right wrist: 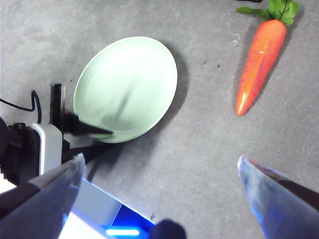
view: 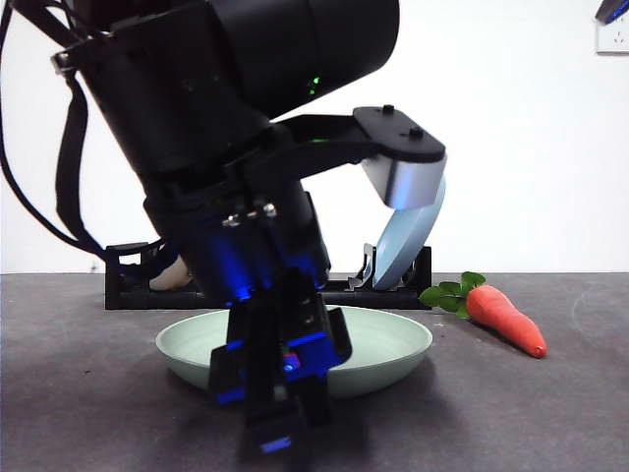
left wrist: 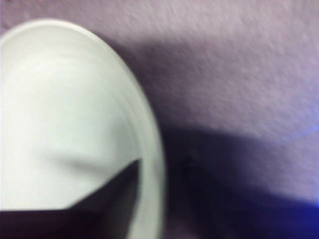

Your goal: Take the green plate from the plate rack,put the plate on the table,take the carrot from the table,put the carrot in the plate

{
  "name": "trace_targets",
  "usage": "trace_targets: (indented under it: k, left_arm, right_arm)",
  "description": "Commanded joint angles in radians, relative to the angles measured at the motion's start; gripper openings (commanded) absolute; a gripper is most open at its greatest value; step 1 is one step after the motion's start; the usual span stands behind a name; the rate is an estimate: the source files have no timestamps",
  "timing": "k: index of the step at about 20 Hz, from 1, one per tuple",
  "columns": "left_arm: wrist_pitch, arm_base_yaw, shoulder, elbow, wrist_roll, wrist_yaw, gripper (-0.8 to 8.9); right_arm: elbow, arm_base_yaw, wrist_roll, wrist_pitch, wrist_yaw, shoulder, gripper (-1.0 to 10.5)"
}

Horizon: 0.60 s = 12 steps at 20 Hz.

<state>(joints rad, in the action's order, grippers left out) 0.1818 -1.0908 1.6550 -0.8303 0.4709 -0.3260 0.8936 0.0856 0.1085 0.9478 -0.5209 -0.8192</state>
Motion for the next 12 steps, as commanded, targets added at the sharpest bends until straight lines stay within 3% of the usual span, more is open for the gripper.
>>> trace_targets:
  k: [1, 5, 12]
  left_arm:
    - [-0.002, -0.001, 0.003, 0.003, -0.012, 0.009, 2.52]
    - [0.033, -0.002, -0.063, -0.04, -0.125, -0.024, 2.52]
    - [0.18, -0.003, -0.369, -0.196, -0.5, 0.002, 2.52]
  right_arm:
    - [0.002, 0.003, -0.01, -0.024, 0.003, -0.01, 6.0]
    - [0.002, 0.003, -0.036, -0.124, 0.006, -0.066, 6.0]
    - [0.002, 0.005, -0.078, -0.391, 0.06, -0.367, 6.0]
